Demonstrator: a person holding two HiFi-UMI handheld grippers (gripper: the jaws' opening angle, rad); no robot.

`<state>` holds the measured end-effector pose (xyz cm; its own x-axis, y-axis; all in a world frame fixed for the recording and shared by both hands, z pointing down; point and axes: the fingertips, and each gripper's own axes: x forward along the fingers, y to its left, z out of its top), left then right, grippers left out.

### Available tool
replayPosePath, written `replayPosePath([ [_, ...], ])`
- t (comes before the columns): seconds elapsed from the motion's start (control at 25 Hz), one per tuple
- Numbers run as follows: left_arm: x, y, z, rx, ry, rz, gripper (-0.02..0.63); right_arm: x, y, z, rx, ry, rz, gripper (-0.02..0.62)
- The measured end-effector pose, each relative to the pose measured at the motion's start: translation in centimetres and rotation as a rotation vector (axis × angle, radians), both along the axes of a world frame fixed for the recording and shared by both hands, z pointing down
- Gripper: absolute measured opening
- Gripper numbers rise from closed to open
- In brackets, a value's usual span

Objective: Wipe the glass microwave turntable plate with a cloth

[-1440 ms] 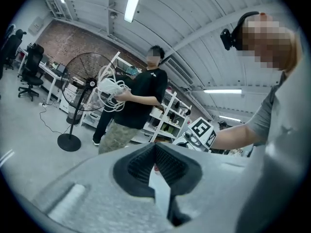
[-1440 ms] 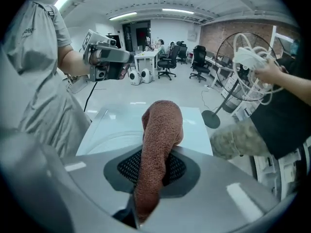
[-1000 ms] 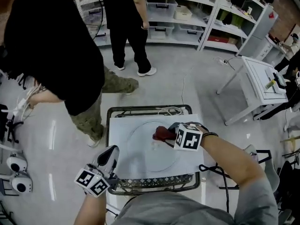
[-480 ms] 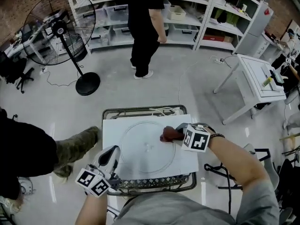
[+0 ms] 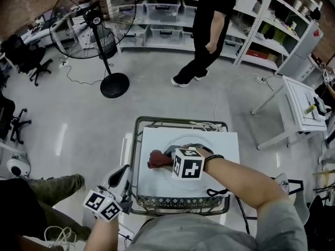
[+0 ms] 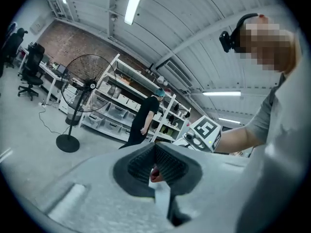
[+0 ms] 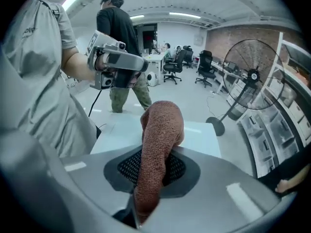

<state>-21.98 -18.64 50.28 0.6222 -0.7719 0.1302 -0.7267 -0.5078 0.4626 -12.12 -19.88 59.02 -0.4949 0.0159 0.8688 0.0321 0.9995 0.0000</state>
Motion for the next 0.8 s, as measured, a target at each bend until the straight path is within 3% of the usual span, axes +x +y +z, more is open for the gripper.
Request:
replayPosePath([
  [0.16,-2.5,0.9,0.8,-0.018,0.003,-0.021,0.0,-1.4,0.1,1.4,-0.001,0.046,-0.031,0.064],
  [0.36,-2.8,1.0,1.0,-0.028,0.011,-0.015,0.0,0.4,0.1,1.4,-0.023,0.065,-0.008,0.064],
  [0.56,0.2,0.5,0.3,-0.019,0.019,0.04,0.0,4.9,0.4,1.1,-0.022,0.098,0.037,0.064],
  [0.8,6.0,0.2,-0.3,-0.006,0.022,0.106,0.0,13.0,0.8,1.1,-0.012,0.13,0.113,0.064],
])
